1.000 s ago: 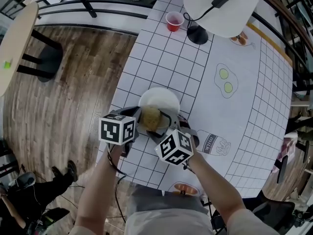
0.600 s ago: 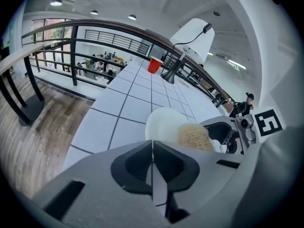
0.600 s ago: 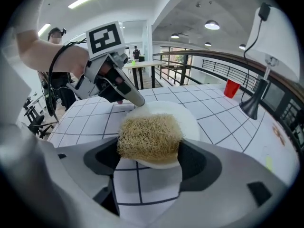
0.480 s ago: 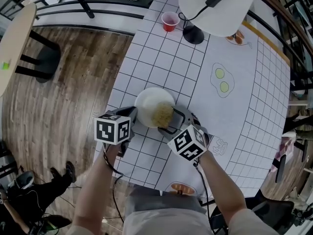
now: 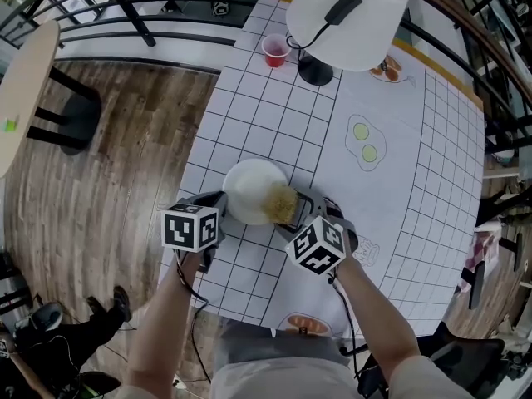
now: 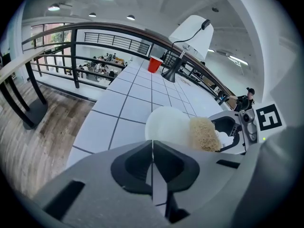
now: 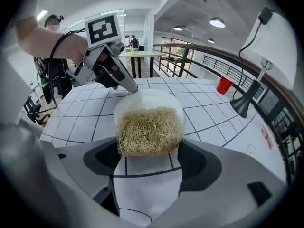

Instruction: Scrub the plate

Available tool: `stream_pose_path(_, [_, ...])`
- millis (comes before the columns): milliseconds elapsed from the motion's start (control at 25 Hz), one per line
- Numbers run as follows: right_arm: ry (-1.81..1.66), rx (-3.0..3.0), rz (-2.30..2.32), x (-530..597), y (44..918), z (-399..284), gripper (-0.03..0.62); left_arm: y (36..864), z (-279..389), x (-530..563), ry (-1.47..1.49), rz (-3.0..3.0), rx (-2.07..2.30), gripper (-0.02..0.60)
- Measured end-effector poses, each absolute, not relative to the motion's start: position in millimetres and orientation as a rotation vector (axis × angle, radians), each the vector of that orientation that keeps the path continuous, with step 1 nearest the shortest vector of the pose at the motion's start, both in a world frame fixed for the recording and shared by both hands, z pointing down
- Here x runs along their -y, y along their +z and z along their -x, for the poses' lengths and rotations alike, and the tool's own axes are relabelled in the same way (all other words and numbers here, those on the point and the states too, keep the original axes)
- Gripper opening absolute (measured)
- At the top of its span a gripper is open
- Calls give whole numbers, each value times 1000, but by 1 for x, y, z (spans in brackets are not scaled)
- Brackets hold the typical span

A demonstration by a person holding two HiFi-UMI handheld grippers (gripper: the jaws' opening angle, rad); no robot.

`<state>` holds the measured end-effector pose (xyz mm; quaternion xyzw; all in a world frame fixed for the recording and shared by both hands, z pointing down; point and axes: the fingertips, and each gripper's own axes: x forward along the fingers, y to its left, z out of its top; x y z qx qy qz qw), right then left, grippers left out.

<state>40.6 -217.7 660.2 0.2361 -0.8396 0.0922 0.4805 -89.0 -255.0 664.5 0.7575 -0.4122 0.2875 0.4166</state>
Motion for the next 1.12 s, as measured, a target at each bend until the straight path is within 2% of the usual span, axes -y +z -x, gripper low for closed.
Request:
stream_pose_path(520, [276, 2126, -694, 229, 613, -45, 367, 617, 102, 253, 639, -1969, 1161, 20])
stream_pose_path(1120, [188, 2462, -888, 224, 429, -5, 367, 434, 154, 239, 479, -2193, 1565, 17])
